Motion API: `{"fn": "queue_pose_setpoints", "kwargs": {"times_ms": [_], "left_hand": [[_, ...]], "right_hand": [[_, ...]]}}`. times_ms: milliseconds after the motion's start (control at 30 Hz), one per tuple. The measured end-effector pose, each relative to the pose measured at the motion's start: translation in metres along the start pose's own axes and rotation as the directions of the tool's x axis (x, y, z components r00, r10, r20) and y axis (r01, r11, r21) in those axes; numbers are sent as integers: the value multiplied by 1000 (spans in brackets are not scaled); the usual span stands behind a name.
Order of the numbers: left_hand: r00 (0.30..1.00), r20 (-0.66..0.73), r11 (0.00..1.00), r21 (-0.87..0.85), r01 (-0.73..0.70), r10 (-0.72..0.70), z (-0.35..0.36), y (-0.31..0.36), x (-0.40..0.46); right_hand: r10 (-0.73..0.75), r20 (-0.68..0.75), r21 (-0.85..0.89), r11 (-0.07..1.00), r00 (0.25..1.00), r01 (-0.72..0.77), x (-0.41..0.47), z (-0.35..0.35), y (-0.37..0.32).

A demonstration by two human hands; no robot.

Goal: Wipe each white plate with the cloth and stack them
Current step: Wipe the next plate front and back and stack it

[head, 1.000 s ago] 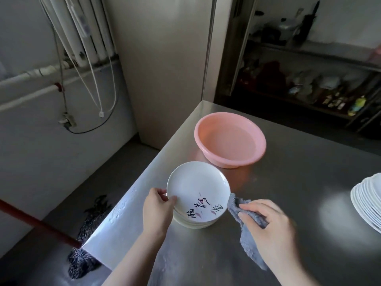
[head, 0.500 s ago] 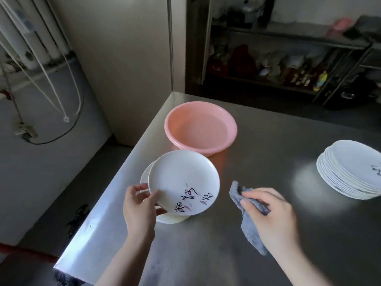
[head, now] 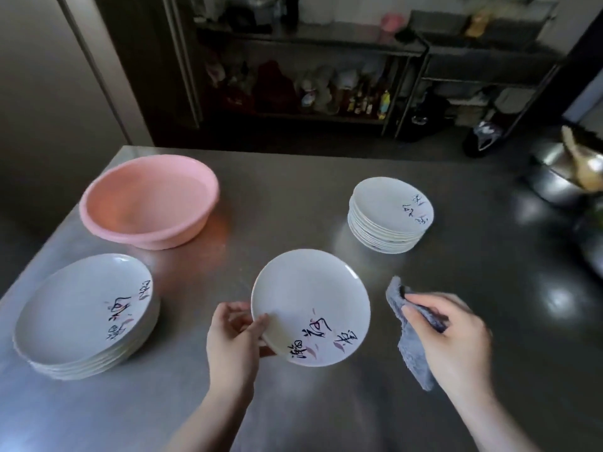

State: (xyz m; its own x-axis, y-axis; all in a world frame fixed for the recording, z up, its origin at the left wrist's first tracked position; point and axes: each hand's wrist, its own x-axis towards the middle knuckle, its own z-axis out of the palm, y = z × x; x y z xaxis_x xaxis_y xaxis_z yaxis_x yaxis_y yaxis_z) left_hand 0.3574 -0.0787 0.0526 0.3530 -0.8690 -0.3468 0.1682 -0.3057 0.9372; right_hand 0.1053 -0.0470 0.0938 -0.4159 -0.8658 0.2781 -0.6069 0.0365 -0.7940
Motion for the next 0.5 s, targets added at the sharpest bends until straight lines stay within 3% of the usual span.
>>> {"fn": "queue_pose_setpoints", "kwargs": {"times_ms": [267, 500], "left_hand": [[990, -47, 990, 53, 134, -132, 119, -84, -72], [974, -135, 974, 114, 197, -181, 150, -119, -100]], "right_hand": [[-58, 163, 20, 998, 985, 56, 32, -71, 93], [-2, 313, 57, 998, 950, -17, 30, -78, 136]]}}
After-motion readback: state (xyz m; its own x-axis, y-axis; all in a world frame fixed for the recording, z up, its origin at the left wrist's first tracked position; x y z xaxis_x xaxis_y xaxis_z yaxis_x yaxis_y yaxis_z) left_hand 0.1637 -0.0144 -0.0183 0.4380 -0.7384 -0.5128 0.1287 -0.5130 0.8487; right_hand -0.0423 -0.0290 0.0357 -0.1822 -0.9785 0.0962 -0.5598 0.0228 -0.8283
